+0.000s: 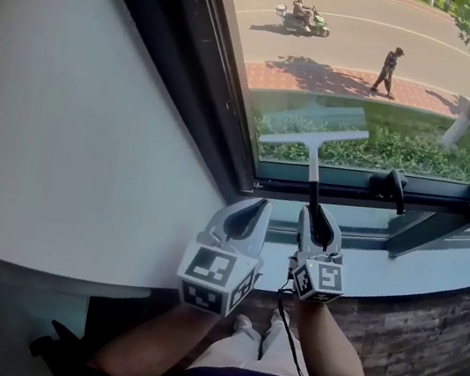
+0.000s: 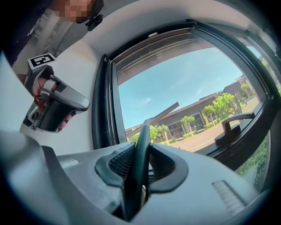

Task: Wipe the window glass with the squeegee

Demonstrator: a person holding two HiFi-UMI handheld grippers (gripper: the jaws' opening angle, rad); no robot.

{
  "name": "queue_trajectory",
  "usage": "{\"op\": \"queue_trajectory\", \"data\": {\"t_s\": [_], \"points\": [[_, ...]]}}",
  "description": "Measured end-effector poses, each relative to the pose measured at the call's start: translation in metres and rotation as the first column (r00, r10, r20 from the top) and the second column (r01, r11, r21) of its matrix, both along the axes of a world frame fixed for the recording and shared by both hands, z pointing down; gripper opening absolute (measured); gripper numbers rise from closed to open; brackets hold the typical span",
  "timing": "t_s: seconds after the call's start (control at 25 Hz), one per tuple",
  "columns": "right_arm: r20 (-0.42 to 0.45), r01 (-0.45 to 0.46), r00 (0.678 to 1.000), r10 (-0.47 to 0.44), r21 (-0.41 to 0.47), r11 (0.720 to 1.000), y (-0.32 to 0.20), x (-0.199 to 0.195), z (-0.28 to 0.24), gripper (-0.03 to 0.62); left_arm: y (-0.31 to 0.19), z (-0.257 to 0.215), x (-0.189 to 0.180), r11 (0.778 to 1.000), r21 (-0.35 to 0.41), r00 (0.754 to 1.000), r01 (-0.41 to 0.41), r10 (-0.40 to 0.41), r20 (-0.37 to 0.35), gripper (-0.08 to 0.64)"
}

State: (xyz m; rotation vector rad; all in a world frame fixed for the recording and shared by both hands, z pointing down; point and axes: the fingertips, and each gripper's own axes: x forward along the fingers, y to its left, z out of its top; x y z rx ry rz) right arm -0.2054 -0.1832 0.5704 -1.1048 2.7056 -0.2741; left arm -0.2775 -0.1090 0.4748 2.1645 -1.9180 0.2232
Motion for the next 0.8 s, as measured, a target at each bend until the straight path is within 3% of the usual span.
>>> {"op": "queue_trajectory", "data": {"t_s": [0.48,0.68,0.8], "points": [[-0.023,-0.004,1.0,0.001,-0.11,0.994,0.009,0.001,0.051,0.103,0.005,0.022,0.007,0.996,-0.082,0.999,-0.031,0.028,-0.036,0.005],[-0.077,-0.015,0.997,0.002,-0.179,0.984,0.01,0.004,0.082,0.104,0.009,0.041,-0.001,0.997,-0.077,1.0,-0.003,0.001,-0.026,0.005],[-0.081,-0.018,0.997,0.004,-0.177,0.984,0.012,0.012,0.08,0.104,0.014,0.05,-0.004,0.994,-0.107,0.999,0.01,-0.014,-0.039,0.005]]}}
